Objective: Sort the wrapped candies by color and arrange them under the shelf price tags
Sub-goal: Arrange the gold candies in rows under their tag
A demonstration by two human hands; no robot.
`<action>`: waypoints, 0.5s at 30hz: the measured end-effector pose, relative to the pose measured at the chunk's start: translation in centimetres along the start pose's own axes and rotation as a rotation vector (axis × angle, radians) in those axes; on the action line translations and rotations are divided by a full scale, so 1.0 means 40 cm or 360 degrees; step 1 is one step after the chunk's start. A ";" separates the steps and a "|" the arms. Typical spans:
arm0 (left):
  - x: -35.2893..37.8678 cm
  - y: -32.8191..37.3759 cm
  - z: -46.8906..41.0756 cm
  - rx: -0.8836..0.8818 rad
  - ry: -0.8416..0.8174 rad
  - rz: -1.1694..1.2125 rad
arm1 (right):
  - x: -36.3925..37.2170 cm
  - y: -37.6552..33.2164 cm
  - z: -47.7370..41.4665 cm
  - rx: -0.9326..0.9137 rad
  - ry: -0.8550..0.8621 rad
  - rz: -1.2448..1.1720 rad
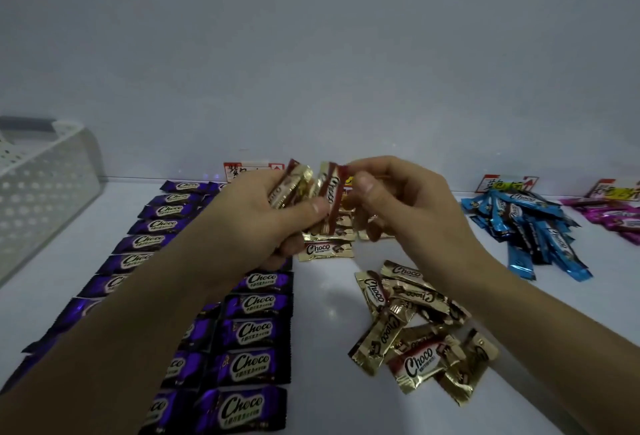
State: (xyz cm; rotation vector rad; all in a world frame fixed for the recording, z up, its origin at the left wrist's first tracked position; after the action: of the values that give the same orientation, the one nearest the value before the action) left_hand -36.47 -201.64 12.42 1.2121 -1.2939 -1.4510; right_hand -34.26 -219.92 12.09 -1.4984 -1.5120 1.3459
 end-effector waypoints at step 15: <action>0.042 -0.009 0.000 -0.0102 -0.0053 0.0004 | -0.115 0.049 -0.003 0.0055 -0.0471 0.1179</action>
State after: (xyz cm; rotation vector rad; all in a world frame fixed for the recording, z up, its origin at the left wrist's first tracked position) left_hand -36.80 -203.21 11.85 1.1483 -1.2614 -1.5053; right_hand -32.72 -224.61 11.35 -2.0064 -1.1061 2.0719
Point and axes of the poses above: each hand's wrist, its own z-axis away from the middle knuckle, its own x-axis out of the palm, y = z × x, the point moved 4 cm from there along -z, towards the middle knuckle, and after that the axes turned 1 degree about -y, right-handed, at the moved point
